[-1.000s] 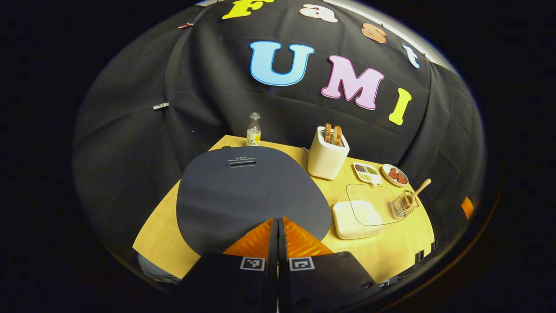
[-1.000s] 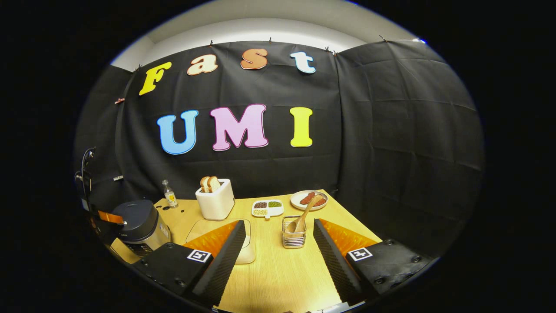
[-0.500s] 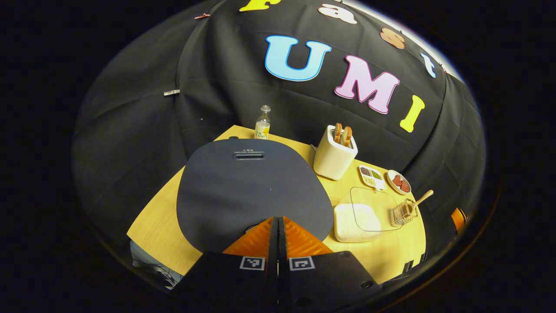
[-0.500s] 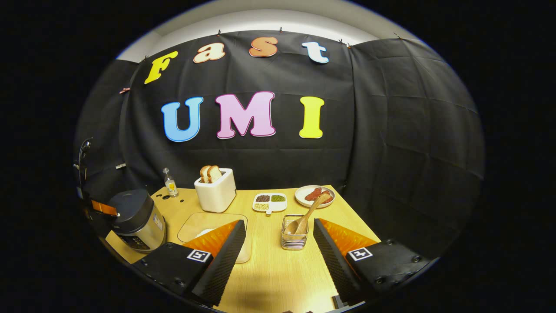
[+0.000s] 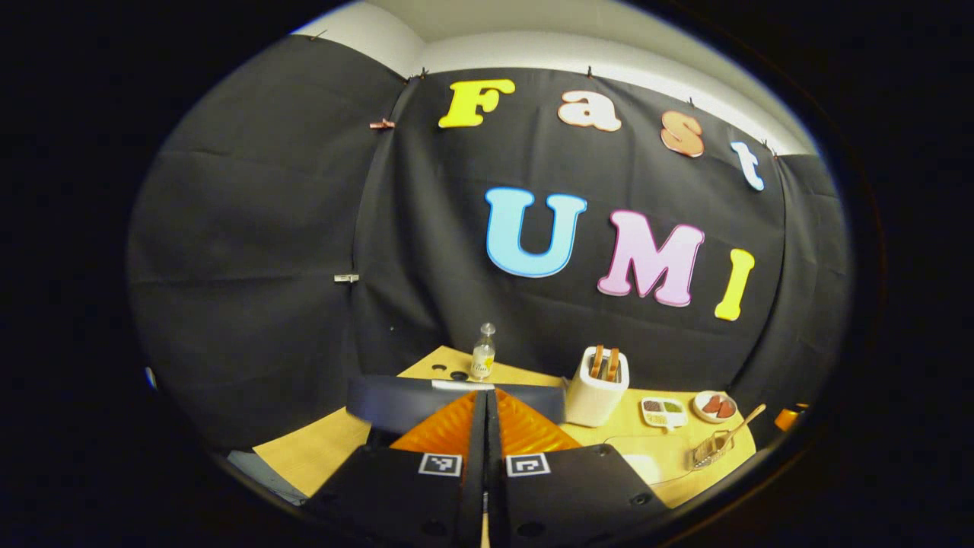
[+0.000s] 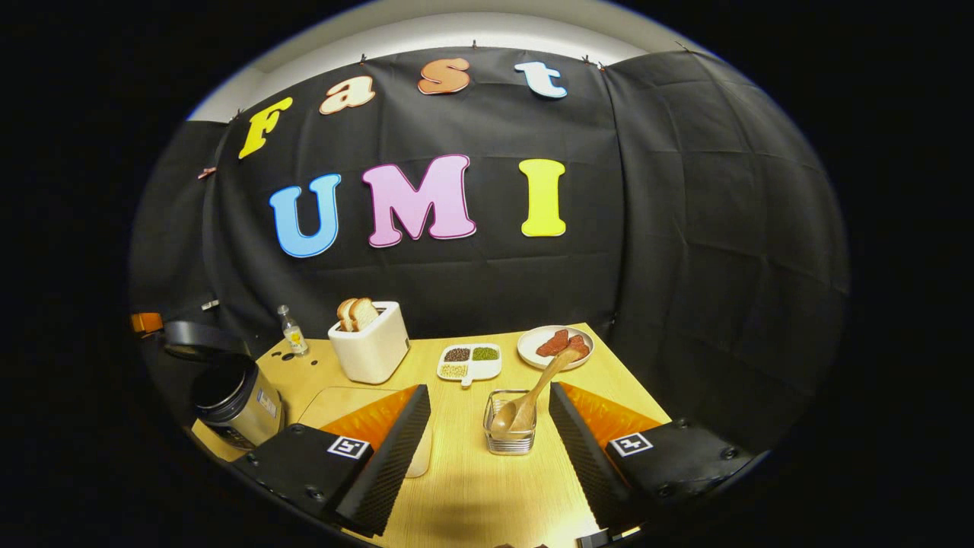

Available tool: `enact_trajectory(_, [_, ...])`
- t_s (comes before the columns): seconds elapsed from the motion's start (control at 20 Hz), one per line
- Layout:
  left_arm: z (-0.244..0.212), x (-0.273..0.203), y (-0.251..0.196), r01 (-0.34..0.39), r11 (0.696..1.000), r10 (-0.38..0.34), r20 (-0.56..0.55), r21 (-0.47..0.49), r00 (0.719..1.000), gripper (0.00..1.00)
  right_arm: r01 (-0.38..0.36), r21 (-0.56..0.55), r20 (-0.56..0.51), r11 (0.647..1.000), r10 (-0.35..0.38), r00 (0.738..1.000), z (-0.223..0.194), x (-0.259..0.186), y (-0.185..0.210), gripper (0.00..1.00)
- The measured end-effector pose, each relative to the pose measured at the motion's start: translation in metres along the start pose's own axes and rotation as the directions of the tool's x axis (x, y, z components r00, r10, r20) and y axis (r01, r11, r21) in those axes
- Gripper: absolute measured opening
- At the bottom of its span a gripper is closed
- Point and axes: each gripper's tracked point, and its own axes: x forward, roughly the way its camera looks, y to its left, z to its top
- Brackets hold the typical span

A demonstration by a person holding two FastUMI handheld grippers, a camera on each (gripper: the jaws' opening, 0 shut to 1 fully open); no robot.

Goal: Close the left gripper, press the button to open the rice cooker; take a wooden spoon from the chopstick holder with the right hand, scoop a spoonful of rice and pour it into the rice cooker, then put the wooden spoon back into the chopstick holder.

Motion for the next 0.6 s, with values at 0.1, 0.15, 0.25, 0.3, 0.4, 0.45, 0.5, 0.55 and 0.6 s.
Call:
enact_trajectory(0.1, [-0.009, -0.001, -0.008, -0.004, 1.0, 0.004, -0.006, 0.003, 1.0, 0.09, 0.003, 0.011, 0.008, 1.0, -0.003, 1.0, 0.003, 0.013, -0.008, 0.98])
enact_trajectory(0.15, [-0.011, -0.002, -0.011, -0.011, 1.0, 0.011, -0.013, -0.008, 1.0, 0.11, 0.009, 0.02, 0.008, 1.0, -0.01, 1.0, 0.004, 0.021, -0.013, 0.99])
enact_trajectory(0.25, [-0.02, -0.007, -0.018, -0.018, 0.999, 0.017, -0.035, -0.042, 0.999, 0.18, 0.022, 0.05, 0.007, 0.999, -0.022, 1.0, 0.005, 0.035, -0.023, 0.99])
enact_trajectory(0.3, [-0.024, -0.009, -0.023, -0.024, 0.998, 0.022, -0.045, -0.053, 0.999, 0.22, 0.029, 0.065, 0.003, 0.997, -0.03, 1.0, 0.005, 0.043, -0.029, 0.99])
enact_trajectory(0.4, [-0.03, -0.011, -0.033, -0.021, 0.998, 0.018, -0.054, -0.053, 0.998, 0.41, 0.046, 0.088, -0.019, 0.995, -0.045, 0.999, -0.001, 0.059, -0.039, 0.98])
enact_trajectory(0.45, [-0.035, -0.014, -0.041, -0.012, 0.999, 0.009, -0.067, -0.045, 0.998, 0.55, 0.056, 0.098, -0.029, 0.994, -0.053, 0.998, -0.004, 0.066, -0.046, 0.98])
enact_trajectory(0.5, [-0.041, -0.016, -0.049, 0.0, 0.999, -0.003, -0.089, -0.034, 0.996, 0.69, 0.068, 0.114, -0.041, 0.991, -0.064, 0.997, -0.007, 0.077, -0.055, 0.98])
enact_trajectory(0.55, [-0.048, -0.018, -0.055, 0.004, 1.0, -0.006, -0.105, -0.022, 0.994, 0.84, 0.081, 0.131, -0.054, 0.988, -0.074, 0.996, -0.01, 0.086, -0.063, 0.98])
enact_trajectory(0.6, [-0.052, -0.019, -0.061, 0.002, 1.0, -0.003, -0.113, -0.009, 0.994, 0.95, 0.093, 0.151, -0.071, 0.984, -0.084, 0.994, -0.015, 0.095, -0.07, 0.98])
